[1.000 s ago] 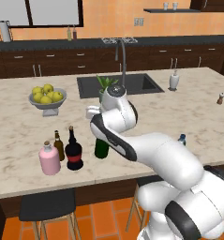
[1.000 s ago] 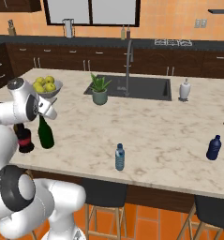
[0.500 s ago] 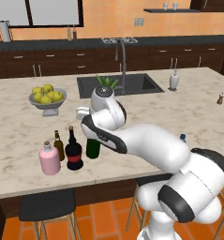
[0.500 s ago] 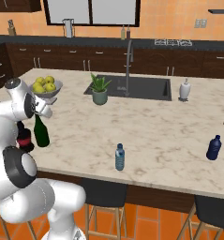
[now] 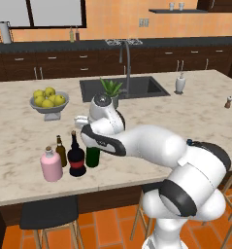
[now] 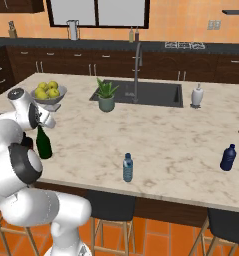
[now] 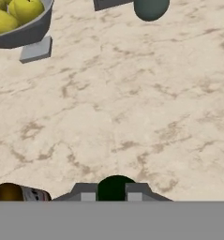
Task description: Move the plastic bottles in the middle to the plastics group, and the glass bottles in the middle to the glass group.
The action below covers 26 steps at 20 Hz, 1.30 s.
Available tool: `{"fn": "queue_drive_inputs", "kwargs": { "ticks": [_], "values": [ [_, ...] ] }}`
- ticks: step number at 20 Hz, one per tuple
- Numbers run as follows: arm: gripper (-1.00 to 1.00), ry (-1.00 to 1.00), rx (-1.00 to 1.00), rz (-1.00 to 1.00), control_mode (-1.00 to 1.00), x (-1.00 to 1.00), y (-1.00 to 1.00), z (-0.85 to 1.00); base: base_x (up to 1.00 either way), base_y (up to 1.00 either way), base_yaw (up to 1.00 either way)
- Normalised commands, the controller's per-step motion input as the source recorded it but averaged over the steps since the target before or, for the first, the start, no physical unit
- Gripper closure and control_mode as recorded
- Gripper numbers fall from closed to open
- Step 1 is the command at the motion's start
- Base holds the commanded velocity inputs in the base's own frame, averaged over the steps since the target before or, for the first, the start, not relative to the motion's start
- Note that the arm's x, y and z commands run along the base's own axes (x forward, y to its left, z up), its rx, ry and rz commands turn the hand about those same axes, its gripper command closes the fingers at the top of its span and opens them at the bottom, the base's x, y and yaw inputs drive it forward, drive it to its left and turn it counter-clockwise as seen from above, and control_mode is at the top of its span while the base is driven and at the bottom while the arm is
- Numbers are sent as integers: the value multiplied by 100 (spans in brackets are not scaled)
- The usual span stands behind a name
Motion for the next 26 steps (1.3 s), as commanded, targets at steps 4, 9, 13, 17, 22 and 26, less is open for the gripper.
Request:
{"fn": "queue_drive_inputs", "kwargs": {
  "ticks": [4,9,13,17,22,26],
  "values": [
    [100,0,0,1,-100,6,4,-38,0,0,0],
    [-100,0,0,0,-100,1,0,-34,0,0,0],
    [-100,1,0,0,-100,-15,-2,-18,0,0,0],
    [-100,0,0,0,-100,-12,-1,22,0,0,0],
    [-100,0,3,9,-100,0,-2,61,0,0,0],
    [-100,0,1,1,-100,-6,-37,49,0,0,0]
  ]
}}
